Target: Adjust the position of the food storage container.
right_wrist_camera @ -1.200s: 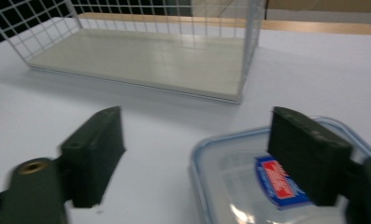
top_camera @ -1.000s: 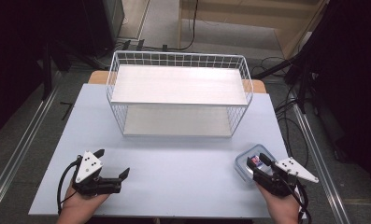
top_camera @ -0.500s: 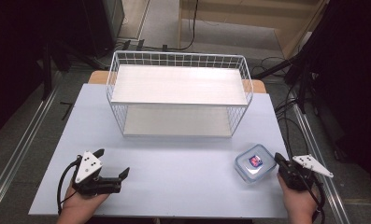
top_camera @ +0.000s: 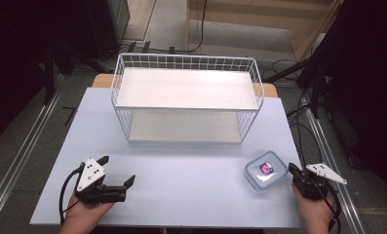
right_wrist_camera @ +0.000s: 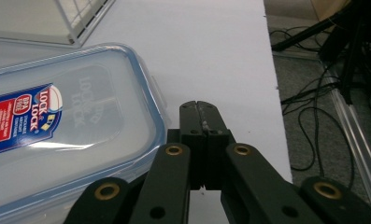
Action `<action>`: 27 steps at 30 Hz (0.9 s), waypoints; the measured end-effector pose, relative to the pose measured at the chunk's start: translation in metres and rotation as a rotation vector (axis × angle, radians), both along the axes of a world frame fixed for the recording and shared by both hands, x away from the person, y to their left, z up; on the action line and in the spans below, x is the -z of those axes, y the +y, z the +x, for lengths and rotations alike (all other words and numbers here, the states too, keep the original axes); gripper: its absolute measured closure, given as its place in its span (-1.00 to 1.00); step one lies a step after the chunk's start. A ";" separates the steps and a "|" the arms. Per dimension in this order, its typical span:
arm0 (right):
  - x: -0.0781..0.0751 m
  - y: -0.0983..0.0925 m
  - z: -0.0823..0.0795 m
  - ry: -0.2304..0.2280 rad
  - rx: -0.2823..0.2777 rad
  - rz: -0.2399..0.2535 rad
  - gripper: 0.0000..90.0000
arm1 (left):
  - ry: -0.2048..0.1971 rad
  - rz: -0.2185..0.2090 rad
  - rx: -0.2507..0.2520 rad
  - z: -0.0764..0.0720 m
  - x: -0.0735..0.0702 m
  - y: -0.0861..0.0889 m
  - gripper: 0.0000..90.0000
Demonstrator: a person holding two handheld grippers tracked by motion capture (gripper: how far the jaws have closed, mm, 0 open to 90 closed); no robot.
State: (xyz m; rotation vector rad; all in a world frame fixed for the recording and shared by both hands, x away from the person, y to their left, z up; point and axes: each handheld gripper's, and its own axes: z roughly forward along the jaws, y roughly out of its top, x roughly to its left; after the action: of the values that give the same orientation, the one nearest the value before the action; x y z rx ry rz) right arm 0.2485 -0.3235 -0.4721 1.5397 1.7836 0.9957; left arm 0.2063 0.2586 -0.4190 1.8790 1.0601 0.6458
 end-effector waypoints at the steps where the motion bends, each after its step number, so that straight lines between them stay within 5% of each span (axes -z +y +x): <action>1: 0.000 0.001 -0.001 0.003 -0.007 0.004 1.00 | 0.000 0.000 0.000 0.000 0.000 0.000 -1.00; 20: -0.002 0.060 -0.006 0.021 -0.221 -0.018 1.00 | -0.004 -0.005 0.001 0.000 -0.001 0.001 -1.00; 27: -0.002 0.060 0.003 0.027 -0.196 -0.021 1.00 | -0.002 -0.007 0.003 0.000 0.000 0.001 -1.00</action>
State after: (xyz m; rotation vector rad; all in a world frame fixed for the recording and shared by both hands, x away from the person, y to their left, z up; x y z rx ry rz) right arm 0.2514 -0.2637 -0.4701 1.3911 1.9871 1.0487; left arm 0.2063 0.2592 -0.4193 1.8735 1.0563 0.6419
